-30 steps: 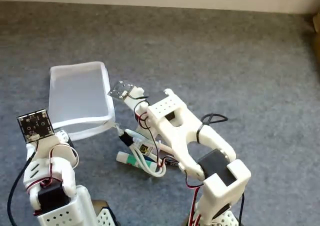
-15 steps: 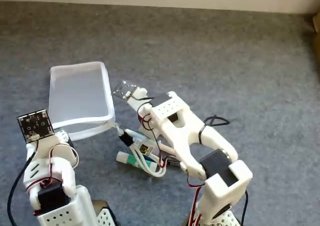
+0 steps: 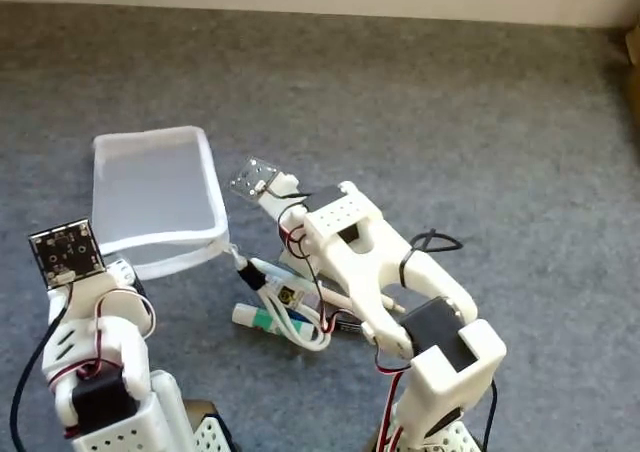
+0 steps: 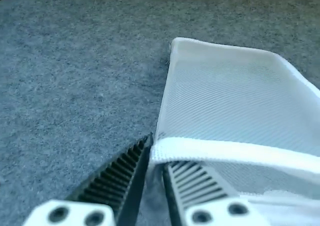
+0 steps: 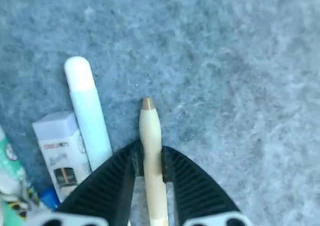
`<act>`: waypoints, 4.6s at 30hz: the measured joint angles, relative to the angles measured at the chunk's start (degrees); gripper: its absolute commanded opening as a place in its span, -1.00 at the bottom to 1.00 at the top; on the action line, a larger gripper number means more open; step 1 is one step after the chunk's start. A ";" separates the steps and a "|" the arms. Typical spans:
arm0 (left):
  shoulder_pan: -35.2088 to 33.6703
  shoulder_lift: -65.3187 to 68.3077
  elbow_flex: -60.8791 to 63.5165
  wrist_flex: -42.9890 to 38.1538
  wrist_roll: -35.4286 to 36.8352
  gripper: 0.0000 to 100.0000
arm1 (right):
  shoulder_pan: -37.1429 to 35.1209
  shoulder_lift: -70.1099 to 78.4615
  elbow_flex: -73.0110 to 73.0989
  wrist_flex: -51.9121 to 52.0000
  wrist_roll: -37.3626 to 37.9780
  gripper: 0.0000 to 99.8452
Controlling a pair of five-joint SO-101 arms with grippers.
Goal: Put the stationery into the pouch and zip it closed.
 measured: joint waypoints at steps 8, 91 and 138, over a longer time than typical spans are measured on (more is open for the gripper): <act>-0.18 0.00 -12.84 10.46 -3.78 -0.98 | 0.00 -8.62 0.18 6.51 -5.27 -0.99; 12.31 56.70 -62.59 27.78 -2.46 -0.98 | -1.85 -73.76 12.40 7.21 -33.85 -0.99; 12.31 56.70 -62.59 27.78 -2.37 -0.98 | -18.55 -74.02 18.20 -45.89 -33.85 -0.99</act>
